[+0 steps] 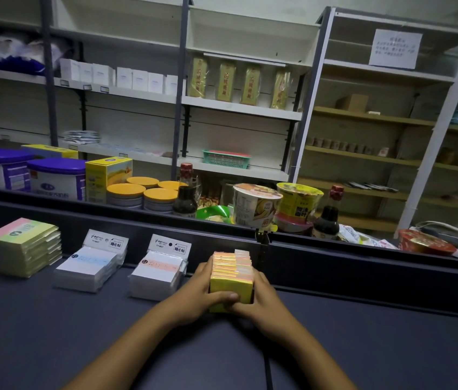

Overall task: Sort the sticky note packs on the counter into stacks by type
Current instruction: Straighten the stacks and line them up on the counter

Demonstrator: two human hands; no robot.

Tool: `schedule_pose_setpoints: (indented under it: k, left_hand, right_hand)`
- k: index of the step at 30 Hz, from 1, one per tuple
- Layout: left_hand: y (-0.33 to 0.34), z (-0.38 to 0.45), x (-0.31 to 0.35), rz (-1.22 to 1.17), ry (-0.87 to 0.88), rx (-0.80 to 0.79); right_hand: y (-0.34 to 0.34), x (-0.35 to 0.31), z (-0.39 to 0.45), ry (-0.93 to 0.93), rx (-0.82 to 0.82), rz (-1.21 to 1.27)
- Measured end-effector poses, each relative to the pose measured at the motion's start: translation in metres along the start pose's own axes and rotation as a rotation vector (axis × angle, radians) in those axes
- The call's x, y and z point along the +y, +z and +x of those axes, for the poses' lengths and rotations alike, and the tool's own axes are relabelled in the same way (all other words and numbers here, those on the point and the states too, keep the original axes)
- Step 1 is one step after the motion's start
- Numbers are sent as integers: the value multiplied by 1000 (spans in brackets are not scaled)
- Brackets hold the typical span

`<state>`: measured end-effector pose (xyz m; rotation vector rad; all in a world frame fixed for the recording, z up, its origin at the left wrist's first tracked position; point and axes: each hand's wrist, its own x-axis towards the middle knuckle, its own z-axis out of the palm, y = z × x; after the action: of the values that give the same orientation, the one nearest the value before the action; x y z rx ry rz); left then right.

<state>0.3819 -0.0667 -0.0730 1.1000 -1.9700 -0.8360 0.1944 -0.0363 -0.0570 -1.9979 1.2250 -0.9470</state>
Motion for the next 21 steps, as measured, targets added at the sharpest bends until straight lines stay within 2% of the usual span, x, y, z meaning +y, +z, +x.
schedule_pose_setpoints:
  k: [6, 10, 16, 21]
  left_hand:
    - [-3, 6, 4, -43, 36, 104]
    - [0, 1, 0, 17, 6, 11]
    - [-4, 3, 6, -18, 36, 118]
    - [0, -1, 1, -7, 19, 44]
  right_hand:
    - [-3, -1, 5, -26, 138, 39]
    - [1, 1, 3, -18, 77, -48]
    - [-3, -1, 5, -3, 148, 15]
    - [-1, 0, 1, 21, 81, -4]
